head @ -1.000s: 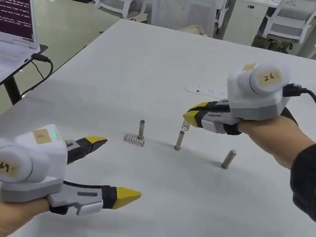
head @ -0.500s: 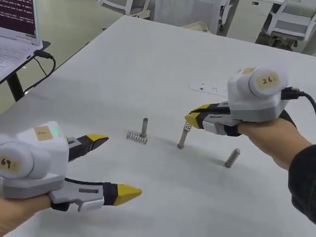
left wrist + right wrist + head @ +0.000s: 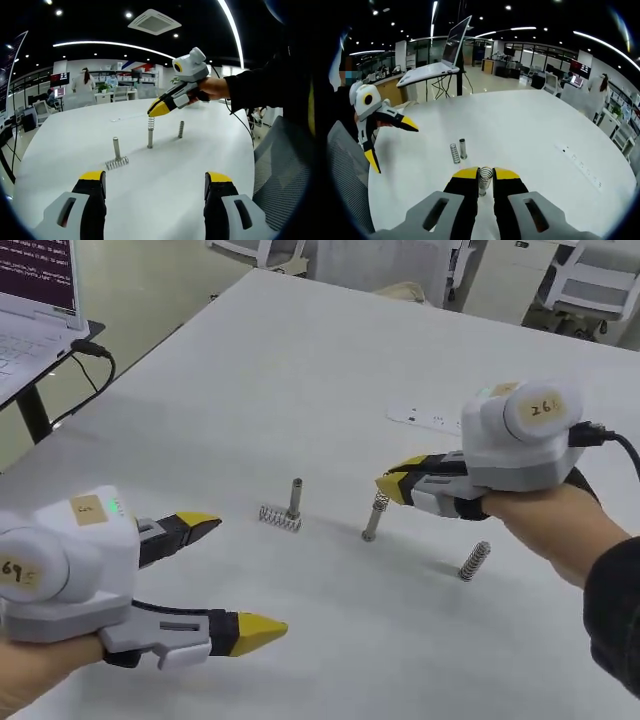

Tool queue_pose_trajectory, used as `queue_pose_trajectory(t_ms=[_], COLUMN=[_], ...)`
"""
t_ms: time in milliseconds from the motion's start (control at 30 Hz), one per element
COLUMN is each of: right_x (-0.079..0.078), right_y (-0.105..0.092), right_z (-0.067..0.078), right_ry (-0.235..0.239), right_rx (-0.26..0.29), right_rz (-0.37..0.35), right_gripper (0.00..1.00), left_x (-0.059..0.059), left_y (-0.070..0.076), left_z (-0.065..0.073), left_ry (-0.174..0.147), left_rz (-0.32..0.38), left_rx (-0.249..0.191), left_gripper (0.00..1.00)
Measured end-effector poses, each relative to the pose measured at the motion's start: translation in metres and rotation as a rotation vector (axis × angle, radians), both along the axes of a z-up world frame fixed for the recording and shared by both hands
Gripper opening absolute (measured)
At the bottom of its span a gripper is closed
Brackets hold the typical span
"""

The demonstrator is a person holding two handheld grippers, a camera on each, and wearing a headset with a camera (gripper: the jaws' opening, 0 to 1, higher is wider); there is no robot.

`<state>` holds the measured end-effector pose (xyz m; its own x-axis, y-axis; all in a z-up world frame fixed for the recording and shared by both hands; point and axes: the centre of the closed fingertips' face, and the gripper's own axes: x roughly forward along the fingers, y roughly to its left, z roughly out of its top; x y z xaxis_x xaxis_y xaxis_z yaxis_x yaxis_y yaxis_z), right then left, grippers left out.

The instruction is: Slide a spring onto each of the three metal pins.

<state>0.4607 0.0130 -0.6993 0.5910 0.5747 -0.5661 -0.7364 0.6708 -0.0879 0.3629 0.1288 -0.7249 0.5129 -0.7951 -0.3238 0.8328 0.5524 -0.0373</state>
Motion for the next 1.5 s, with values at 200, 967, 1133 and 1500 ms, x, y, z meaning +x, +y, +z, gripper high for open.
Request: queue_pose_trajectory(t_ms=[200, 967, 1133, 1500], right_x=[0.001, -0.001, -0.002, -0.005], right_y=[0.000, 0.001, 0.002, 0.003], right_z=[-0.005, -0.030, -0.035, -0.045], right_ry=[0.006, 0.039, 0.049, 0.063], right_rx=[0.000, -0.017, -0.022, -0.060], right_rz=[-0.003, 0.005, 0.006, 0.022], right_gripper=[0.07, 0.08, 0.08, 0.08], left_x=[0.000, -0.001, -0.001, 0.000], left_y=[-0.001, 0.000, 0.001, 0.001], left_z=[-0.001, -0.002, -0.002, -0.003], left_ry=[0.002, 0.008, 0.008, 0.009], left_rz=[-0.002, 0.003, 0.004, 0.004], left_rx=[0.003, 0.007, 0.008, 0.009], left_gripper=[0.77, 0.76, 0.76, 0.75])
